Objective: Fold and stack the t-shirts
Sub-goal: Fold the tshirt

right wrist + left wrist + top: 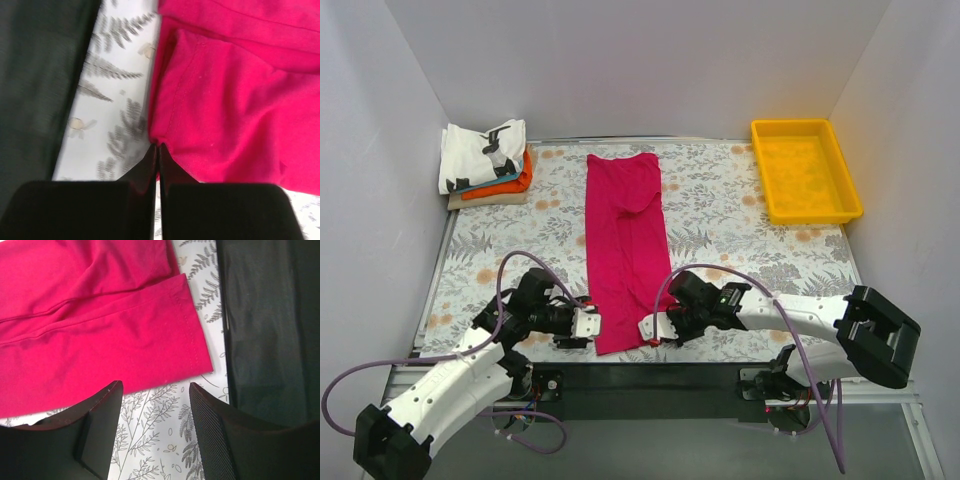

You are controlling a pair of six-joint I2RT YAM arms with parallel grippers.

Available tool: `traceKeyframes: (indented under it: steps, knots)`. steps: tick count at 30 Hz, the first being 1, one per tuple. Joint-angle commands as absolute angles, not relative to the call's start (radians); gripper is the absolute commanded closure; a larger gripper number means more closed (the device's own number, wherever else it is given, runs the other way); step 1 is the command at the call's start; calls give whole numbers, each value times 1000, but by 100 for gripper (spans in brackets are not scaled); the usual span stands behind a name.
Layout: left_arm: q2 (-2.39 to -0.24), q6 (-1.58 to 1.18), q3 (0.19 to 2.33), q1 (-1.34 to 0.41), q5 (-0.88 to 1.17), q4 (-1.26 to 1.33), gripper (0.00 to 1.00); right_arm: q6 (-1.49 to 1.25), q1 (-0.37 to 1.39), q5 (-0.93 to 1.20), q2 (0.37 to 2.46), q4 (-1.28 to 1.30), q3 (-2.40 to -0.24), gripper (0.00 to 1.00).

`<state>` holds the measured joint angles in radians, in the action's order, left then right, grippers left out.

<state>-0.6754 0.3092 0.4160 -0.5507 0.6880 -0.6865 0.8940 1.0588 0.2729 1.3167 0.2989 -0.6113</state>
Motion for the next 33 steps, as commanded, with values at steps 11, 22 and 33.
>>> traceKeyframes:
  steps: [11,22,33]
  knots:
    - [-844,114,399,-889,468,-597,55,630,1170,273,1269,377,-649,61]
    - [-966,23,322,-1045,267,-448,59,681,1235,155,1290,279,-543,59]
    - [-916,6,310,-1043,233,-462,100,681,1235,75,1281,238,-537,99]
